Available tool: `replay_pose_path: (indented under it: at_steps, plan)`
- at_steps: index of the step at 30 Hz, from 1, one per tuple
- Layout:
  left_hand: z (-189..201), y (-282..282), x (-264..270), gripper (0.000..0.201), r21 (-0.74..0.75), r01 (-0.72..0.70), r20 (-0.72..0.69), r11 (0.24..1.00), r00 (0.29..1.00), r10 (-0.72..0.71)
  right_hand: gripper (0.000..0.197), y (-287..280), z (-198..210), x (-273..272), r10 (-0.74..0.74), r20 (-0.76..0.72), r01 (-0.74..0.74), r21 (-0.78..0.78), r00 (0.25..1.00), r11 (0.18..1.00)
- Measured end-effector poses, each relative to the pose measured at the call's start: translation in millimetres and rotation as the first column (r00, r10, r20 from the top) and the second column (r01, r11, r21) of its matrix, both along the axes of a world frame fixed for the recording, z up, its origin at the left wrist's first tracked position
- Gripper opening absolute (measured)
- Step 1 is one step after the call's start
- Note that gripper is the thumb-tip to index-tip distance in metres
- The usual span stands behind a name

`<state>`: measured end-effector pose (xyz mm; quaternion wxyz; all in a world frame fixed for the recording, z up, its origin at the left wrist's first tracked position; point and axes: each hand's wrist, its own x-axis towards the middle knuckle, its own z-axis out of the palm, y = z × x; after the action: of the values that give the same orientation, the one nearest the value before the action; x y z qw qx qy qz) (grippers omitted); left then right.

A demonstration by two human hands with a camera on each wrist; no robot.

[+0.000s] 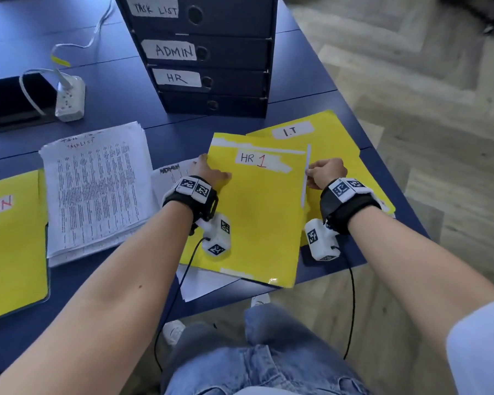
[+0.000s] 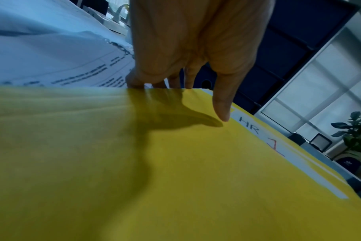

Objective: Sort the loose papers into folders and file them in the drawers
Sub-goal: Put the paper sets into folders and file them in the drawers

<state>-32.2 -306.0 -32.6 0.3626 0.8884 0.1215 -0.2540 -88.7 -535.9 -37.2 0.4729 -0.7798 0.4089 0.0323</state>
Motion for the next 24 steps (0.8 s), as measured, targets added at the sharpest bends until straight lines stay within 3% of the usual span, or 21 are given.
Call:
replay_pose_path:
  at_steps: [5, 9, 11, 13, 17, 20, 24]
  plan:
    - [-8, -3, -3, 0.074, -0.008, -0.069, -0.011, 0.998, 0.998, 0.069, 0.015, 0, -9, 7, -0.006, -0.042, 0.005, -0.022, 0.999, 1.0]
    - [1, -1, -3, 0.054, 0.157, -0.095, -0.087, 0.983, 0.99, 0.109, 0.019, -4, -16, 1, 0.063, -0.105, -0.065, -0.017, 0.993, 0.998]
    - [3, -1, -4, 0.053, 0.159, -0.07, -0.085, 0.985, 0.993, 0.085, 0.02, -6, -15, 0, 0.089, -0.107, -0.091, -0.019, 0.99, 0.996]
    - [-6, 2, 0, 0.049, 0.056, -0.041, -0.065, 0.998, 0.997, 0.045, 0.017, -7, -13, -1, 0.093, -0.091, -0.094, -0.008, 0.991, 0.996]
    - [-3, 6, 7, 0.048, -0.203, -0.181, 0.014, 0.962, 0.982, 0.187, 0.037, -12, -2, -2, 0.047, 0.033, -0.05, 0.119, 0.998, 0.992]
    - [11, -6, 18, 0.046, -0.328, -0.241, 0.007, 0.914, 0.966, 0.257, 0.034, -18, 13, 1, 0.09, 0.082, -0.107, 0.228, 0.993, 0.968]
    - [23, -35, 29, 0.045, -0.373, -0.275, -0.006, 0.886, 0.956, 0.294, 0.027, -41, 22, 8, 0.274, 0.028, -0.274, -0.033, 0.961, 0.961]
